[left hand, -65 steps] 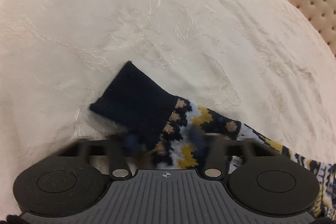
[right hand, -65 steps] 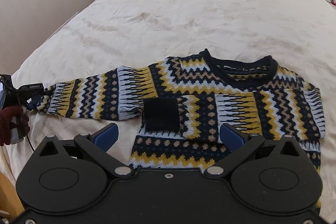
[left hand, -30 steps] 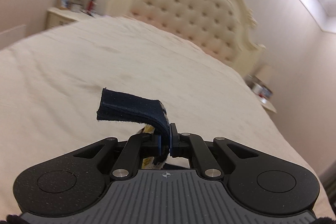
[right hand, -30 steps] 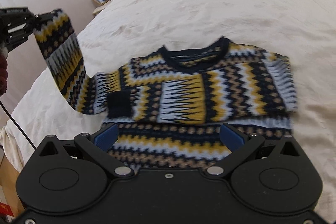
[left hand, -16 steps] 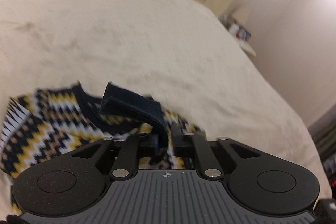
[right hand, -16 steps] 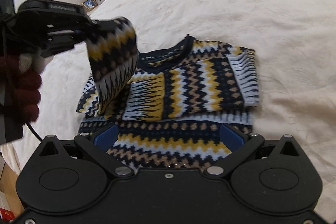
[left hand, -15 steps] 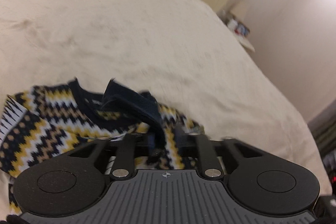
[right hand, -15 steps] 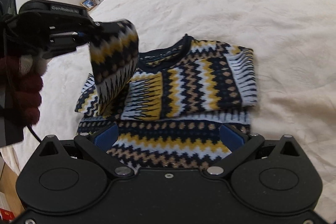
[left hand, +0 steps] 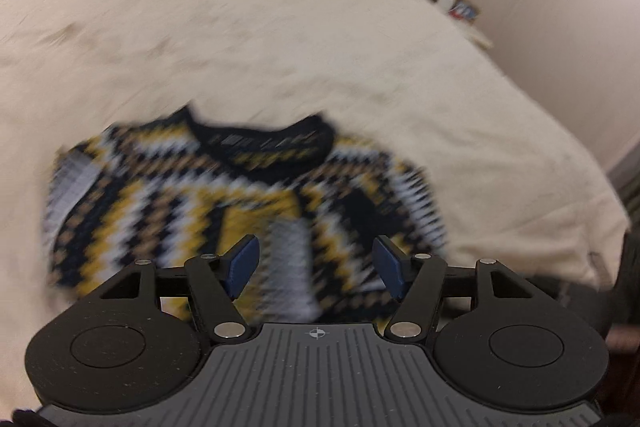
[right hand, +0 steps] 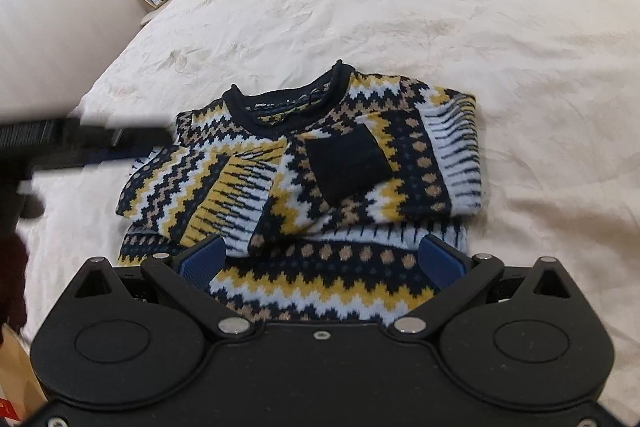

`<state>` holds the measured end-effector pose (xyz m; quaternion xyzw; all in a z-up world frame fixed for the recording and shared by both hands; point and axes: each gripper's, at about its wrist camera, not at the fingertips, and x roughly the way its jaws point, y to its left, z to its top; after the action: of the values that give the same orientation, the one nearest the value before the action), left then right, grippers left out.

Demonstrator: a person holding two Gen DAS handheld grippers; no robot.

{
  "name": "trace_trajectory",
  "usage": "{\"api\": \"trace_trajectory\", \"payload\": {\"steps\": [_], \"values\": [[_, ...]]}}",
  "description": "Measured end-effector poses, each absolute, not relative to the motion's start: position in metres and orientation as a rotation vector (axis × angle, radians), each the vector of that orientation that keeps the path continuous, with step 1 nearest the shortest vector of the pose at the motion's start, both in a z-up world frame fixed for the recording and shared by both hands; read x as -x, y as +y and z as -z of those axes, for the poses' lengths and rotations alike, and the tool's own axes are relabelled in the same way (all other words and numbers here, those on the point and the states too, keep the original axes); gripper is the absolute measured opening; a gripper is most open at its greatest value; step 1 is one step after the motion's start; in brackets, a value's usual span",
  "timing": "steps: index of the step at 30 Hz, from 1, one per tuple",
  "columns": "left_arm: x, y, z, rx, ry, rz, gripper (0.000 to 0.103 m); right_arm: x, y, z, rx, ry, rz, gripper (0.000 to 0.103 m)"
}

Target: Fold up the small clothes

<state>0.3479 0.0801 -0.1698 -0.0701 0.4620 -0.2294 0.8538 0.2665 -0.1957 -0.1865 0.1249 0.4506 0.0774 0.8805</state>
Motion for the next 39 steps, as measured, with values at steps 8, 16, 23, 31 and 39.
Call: {"api": "trace_trajectory", "payload": {"steps": [8, 16, 23, 31, 39], "values": [[-0.323, 0.117, 0.207, 0.152, 1.107, 0.292, 0.061, -0.314, -0.194, 0.194, -0.236, 0.961, -0.175, 0.102], [-0.326, 0.116, 0.229, 0.135, 1.181, 0.167, 0.061, -0.359, -0.191, 0.213, -0.144, 1.032, -0.163, 0.079], [-0.332, 0.117, 0.256, 0.100, 1.249, 0.159, 0.064, -0.388, -0.199, 0.234, -0.139, 1.096, -0.123, 0.067], [-0.332, 0.113, 0.259, 0.097, 1.258, 0.168, 0.071, -0.393, -0.196, 0.242, -0.157, 1.110, -0.146, 0.026], [-0.332, 0.112, 0.259, 0.094, 1.252, 0.172, 0.072, -0.368, -0.201, 0.174, -0.258, 0.931, -0.270, 0.011]]}}
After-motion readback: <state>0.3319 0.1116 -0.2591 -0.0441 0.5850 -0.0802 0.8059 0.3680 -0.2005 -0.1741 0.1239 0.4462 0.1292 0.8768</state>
